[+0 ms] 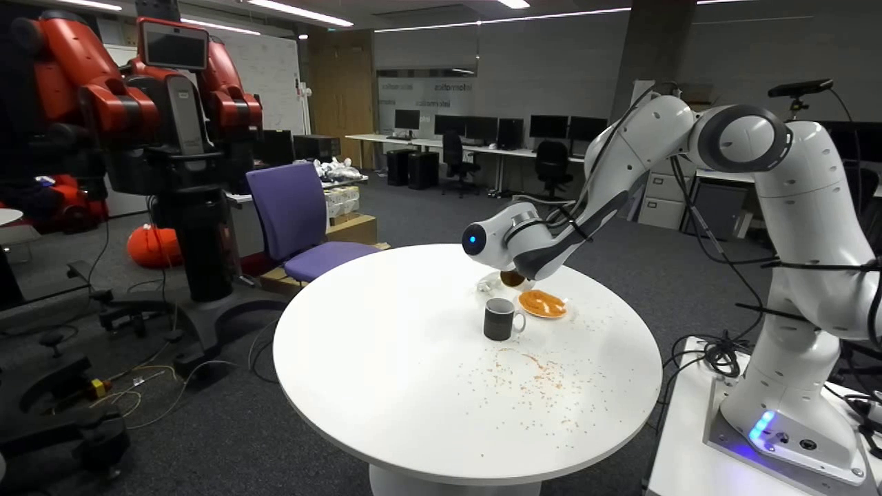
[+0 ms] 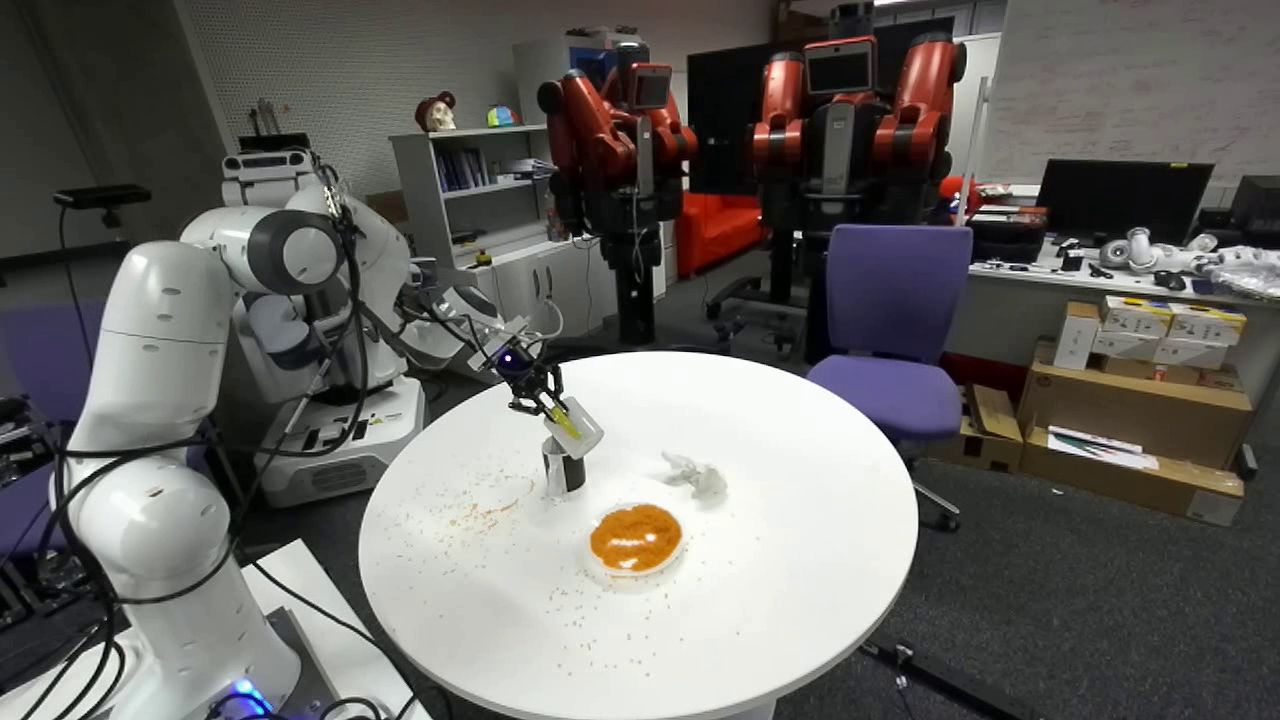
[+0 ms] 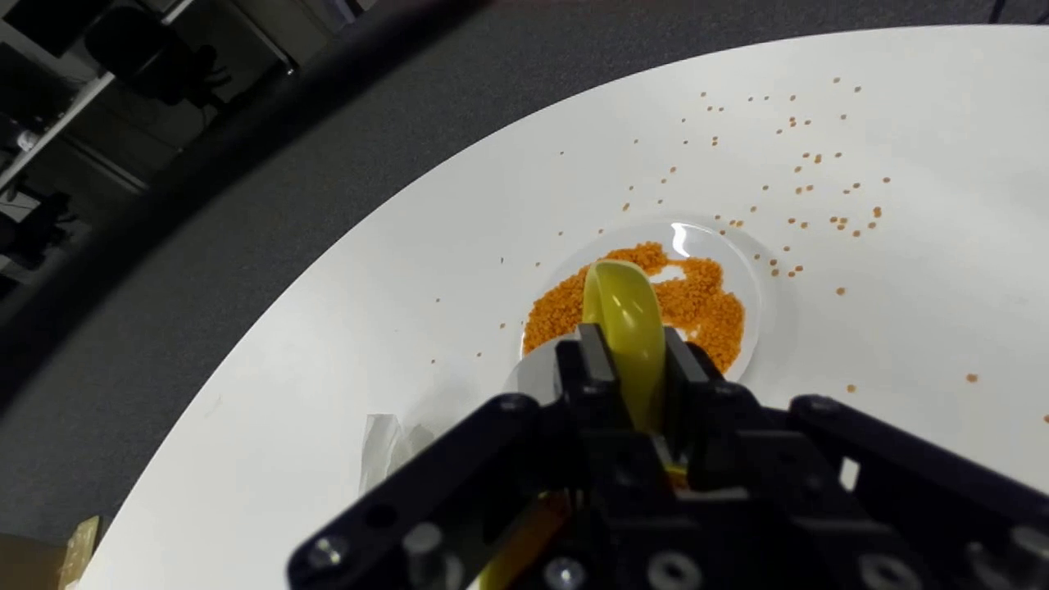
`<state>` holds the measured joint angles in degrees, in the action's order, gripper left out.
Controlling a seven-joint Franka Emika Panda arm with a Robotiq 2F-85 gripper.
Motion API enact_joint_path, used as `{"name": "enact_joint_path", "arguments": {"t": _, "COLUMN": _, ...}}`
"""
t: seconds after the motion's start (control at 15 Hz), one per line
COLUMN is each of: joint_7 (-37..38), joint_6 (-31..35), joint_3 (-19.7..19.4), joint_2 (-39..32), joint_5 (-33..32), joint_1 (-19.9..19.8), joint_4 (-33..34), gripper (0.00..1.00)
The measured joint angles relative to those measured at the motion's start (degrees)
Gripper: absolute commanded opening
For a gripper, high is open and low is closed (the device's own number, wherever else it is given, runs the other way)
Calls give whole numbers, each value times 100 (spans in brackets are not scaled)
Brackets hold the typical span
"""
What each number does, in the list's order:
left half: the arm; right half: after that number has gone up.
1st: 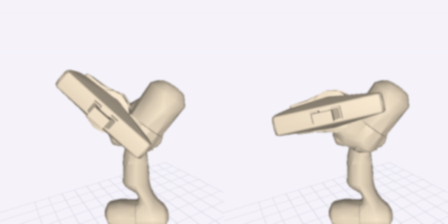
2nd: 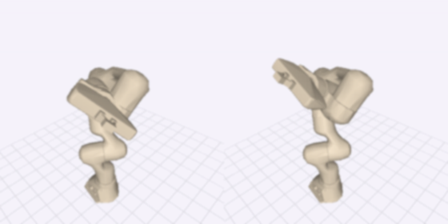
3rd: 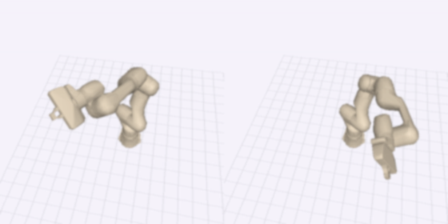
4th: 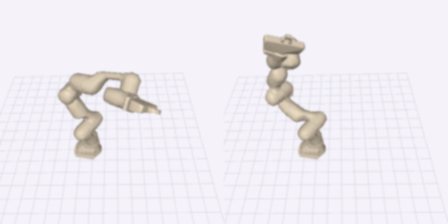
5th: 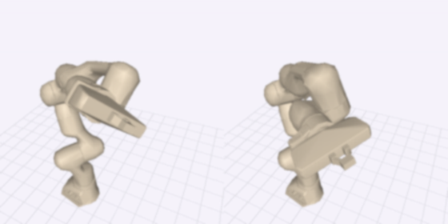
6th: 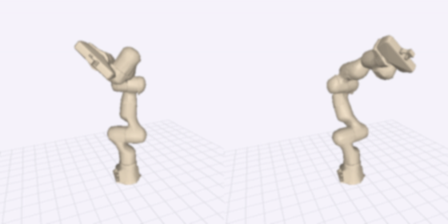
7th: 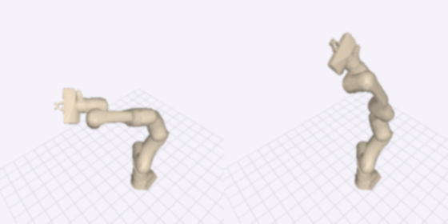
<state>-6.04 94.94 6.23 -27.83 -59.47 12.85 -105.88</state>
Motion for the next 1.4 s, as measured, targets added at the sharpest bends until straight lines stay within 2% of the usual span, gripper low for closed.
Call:
{"name": "enact_joint_path", "arguments": {"t": 0.53, "joint_7": -700, "joint_6": -742, "joint_3": 138, "joint_2": -145, "joint_5": -80, "joint_1": 7, "joint_4": 341, "gripper": 5}}
{"name": "enact_joint_path", "arguments": {"t": 1.4, "joint_7": -1725, "joint_6": -1242, "joint_3": 225, "joint_2": -662, "joint_5": -94, "joint_1": 45, "joint_4": 902, "gripper": 5}}
